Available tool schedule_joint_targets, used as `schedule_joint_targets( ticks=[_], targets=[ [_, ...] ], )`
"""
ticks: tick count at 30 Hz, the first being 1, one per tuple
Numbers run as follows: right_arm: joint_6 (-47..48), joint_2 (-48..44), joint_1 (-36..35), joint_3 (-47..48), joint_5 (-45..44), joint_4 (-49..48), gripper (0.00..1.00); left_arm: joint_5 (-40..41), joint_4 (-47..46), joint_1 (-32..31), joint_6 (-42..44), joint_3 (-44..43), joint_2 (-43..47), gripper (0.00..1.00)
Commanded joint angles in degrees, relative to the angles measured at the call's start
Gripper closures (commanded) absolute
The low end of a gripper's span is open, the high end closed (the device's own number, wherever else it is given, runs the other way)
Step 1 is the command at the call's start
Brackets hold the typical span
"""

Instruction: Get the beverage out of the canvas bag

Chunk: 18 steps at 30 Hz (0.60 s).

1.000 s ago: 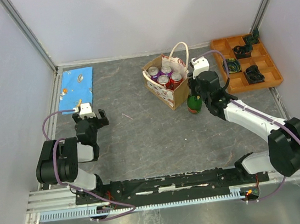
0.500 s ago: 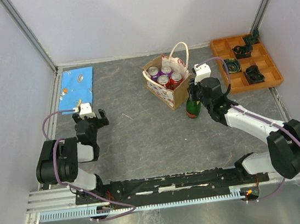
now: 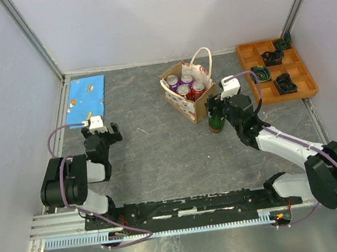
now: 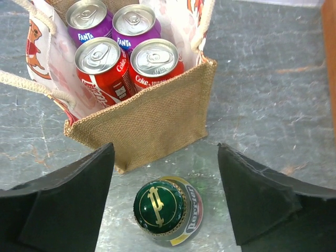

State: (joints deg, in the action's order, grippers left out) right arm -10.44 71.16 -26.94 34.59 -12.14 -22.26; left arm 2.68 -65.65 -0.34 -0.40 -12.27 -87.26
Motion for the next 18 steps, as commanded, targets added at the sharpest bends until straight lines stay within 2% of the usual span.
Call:
schedule_joint_targets(
  ticks=[1, 2, 8, 14, 18],
  targets=[
    [1.28, -1.67, -0.59, 1.18, -1.28, -1.71, 0.04, -0.25, -1.81, 0.17, -0.56, -1.26, 0.17, 0.01],
    [1.33, -1.57, -0.60, 1.45, -1.48, -1.73, 0.01, -0.23, -1.82, 0.12, -0.56, -1.26, 0.12, 0.01],
    [2.37, -1.67, -0.84, 7.15, -2.99, 0.16, 0.01, -0.15, -1.77, 0.17, -0.56, -1.26, 0.16, 0.01],
    [4.20, 1.80, -0.76, 23.27, -1.49, 9.75, 0.01, -0.16, -1.81, 0.16, -0.56, -1.26, 0.16, 0.01],
    [4.16, 9.02, -0.82, 38.66, 1.15, 22.75, 0.01, -0.19, -1.80, 0.21, -0.56, -1.25, 0.17, 0.01]
  ],
)
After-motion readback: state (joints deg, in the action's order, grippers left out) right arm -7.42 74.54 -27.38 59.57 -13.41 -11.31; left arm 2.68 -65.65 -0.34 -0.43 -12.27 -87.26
